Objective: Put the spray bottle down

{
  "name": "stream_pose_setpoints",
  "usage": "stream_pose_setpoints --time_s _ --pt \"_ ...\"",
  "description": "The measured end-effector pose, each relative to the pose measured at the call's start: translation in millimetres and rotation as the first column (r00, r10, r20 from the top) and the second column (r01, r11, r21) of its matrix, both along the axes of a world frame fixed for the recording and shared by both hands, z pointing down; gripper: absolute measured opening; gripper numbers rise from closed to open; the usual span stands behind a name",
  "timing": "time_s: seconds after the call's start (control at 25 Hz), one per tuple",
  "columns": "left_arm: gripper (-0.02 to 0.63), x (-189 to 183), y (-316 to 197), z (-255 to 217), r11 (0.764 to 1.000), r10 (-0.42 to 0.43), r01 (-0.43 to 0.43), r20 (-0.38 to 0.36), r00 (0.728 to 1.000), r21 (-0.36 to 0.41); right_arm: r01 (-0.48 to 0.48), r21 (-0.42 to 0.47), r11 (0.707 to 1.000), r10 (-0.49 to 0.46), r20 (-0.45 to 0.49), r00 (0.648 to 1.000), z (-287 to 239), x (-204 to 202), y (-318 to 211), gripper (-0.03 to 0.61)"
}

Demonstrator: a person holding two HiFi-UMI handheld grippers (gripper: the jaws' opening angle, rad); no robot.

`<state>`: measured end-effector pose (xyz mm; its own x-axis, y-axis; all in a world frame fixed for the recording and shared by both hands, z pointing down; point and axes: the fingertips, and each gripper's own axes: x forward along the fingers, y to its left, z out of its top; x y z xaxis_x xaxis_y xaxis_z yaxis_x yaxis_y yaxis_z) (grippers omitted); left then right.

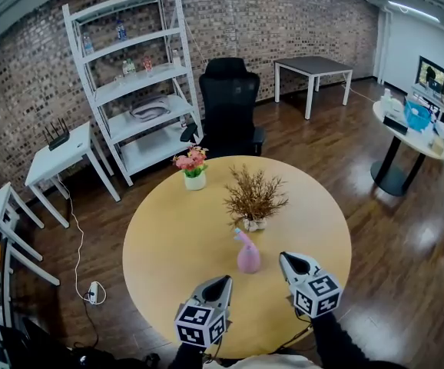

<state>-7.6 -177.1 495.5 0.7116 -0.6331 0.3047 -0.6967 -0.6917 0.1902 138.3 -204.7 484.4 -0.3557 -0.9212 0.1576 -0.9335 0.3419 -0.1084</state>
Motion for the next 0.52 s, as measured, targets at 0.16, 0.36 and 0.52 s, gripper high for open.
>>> stream_pose_setpoints --time_s 0.16,0.36,0.52 --pt "-0.011 -2.1 0.4 1.4 1.000 -0.002 0.002 0.001 1.000 -0.002 0.007 -0.006 1.000 -0.007 -0.002 1.000 2.7 -2.9 0.2 -0.026" --pt "-0.011 -1.2 1.2 -1.6 1.000 -0.004 0.004 0.001 1.000 0.001 0.012 -0.012 1.000 -0.012 -0.006 1.000 2.3 -2.7 1.4 -0.026" --pt "-0.011 -1.2 2.9 -2.8 1.000 -0.003 0.003 0.003 1.000 0.001 0.014 -0.015 1.000 -0.014 -0.008 1.000 2.2 -3.1 3.1 -0.026"
